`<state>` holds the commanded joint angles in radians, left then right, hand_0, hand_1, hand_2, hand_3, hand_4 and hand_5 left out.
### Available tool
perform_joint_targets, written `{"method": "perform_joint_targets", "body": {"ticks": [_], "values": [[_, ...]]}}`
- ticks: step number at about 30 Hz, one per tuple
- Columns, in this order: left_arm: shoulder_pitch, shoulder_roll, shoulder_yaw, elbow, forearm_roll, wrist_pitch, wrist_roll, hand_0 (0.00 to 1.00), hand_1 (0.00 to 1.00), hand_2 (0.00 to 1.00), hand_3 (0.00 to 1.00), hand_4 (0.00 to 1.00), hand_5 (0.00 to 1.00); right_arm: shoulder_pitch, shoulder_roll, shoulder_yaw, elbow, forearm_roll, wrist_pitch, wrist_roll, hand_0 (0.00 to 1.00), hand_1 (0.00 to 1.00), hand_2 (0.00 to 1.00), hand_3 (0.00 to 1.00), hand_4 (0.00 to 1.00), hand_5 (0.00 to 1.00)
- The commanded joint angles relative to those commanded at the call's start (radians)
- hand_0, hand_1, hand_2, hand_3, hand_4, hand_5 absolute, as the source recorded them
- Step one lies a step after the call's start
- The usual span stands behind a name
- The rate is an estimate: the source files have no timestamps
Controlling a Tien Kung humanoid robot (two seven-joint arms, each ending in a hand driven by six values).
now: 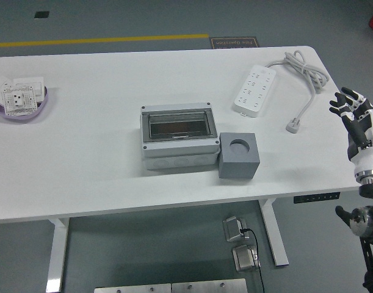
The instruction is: Pick up the cylinder from the cube,place it in the box,flap close box
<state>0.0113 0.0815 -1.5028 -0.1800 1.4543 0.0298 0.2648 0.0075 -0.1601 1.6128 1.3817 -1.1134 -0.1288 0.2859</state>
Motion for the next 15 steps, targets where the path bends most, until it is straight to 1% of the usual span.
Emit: {"method": "perform_joint_targets", "body": {"ticks": [4,5,15], "values": [[-0.001,-0.003,-0.003,0.0,0.002,0.0,0.001,0.694,0.685,0.687,0.809,0.735,0.366,0.002,0.002,0.015,0.002,-0.006,-0.001,-0.001,0.689,0.643,0.697,0.703,0.811,0.377],[-0.001,-0.004,-0.004,0.0,0.003,0.0,0.001,0.694,0.685,0.687,0.809,0.735,0.365,0.001,0.001,0.019,0.002,-0.007,-0.001,-0.002,0.689,0.649,0.697,0.708,0.814,0.33],[-0.005,-0.002,-0.008,0.0,0.006,0.001,0.003,0.694,0.685,0.688,0.809,0.735,0.365,0.0,0.001,0.056,0.005,-0.019,-0.004,-0.003,0.687,0.649,0.7,0.712,0.817,0.331]]}}
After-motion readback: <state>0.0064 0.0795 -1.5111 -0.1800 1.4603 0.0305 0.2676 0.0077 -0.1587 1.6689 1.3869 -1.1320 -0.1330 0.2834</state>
